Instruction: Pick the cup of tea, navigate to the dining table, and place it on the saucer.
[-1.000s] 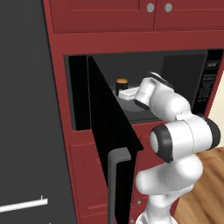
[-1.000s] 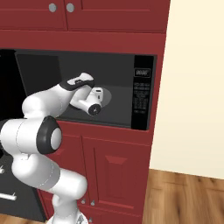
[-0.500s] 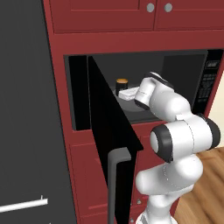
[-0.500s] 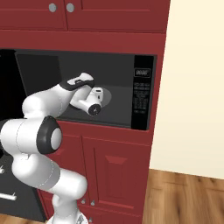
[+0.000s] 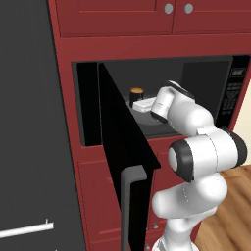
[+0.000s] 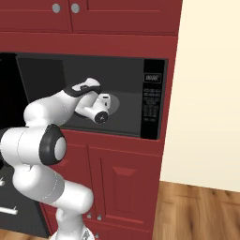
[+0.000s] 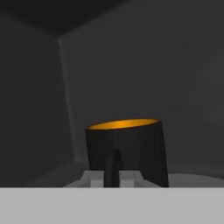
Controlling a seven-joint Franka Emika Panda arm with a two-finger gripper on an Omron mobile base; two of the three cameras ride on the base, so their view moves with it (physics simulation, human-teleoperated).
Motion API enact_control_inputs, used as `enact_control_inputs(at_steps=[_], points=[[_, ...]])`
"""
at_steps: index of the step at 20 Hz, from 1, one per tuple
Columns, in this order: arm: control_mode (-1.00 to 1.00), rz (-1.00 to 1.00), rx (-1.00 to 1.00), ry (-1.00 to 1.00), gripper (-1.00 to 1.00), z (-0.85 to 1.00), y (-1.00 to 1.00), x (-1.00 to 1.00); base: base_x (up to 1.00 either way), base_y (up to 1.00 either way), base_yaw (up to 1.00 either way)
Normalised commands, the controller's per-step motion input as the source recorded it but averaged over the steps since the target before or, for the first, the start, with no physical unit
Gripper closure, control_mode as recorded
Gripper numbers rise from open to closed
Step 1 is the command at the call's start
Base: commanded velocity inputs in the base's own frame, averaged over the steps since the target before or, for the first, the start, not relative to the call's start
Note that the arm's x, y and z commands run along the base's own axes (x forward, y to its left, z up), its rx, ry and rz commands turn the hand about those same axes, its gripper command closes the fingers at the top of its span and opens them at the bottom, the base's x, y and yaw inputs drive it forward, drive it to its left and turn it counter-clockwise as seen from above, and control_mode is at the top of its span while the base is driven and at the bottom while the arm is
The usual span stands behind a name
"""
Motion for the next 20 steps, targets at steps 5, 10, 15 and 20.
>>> enact_control_inputs(at_steps=[5,10,15,20], points=[[-1.0,0.0,0.0,0.0,1.0,0.0,-0.01,-0.04,0.0,0.0,0.0],[-1.0,0.0,0.0,0.0,1.0,0.03,-0.14,-0.66,0.0,0.0,0.0],[-1.0,0.0,0.0,-0.01,1.0,0.33,-0.25,-0.97,0.0,0.0,0.0],[-1.0,0.0,0.0,0.0,1.0,0.62,-0.55,-0.89,0.0,0.0,0.0]])
